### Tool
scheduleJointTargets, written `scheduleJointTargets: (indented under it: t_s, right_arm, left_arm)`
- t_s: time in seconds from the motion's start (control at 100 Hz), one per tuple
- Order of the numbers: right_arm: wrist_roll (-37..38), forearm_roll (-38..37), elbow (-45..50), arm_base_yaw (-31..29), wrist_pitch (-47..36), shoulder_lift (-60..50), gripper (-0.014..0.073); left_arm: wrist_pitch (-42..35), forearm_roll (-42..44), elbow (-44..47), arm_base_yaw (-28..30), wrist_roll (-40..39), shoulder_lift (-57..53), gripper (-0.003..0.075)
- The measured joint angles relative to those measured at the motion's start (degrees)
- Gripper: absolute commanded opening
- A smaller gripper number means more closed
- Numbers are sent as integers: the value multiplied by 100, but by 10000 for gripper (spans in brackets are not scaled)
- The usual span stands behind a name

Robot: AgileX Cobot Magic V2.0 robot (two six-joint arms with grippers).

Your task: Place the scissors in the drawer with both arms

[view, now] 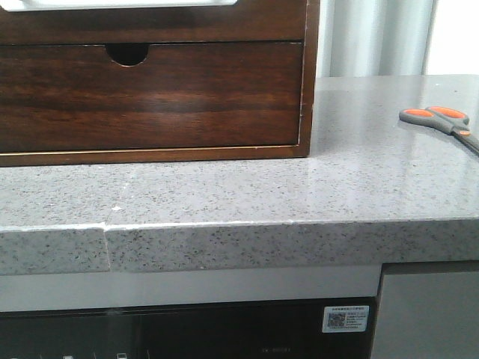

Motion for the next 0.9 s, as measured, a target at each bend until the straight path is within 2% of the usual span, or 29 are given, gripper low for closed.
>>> scheduleJointTargets:
  t_s: [0.56,0.9]
  right_arm:
    - [0,0,0,0,0,0,-106]
    - [0,0,0,0,-79,0,-106]
  left_arm:
    - [0,74,0,0,0,0,3]
    - [-93,1142,0,0,0,0,3]
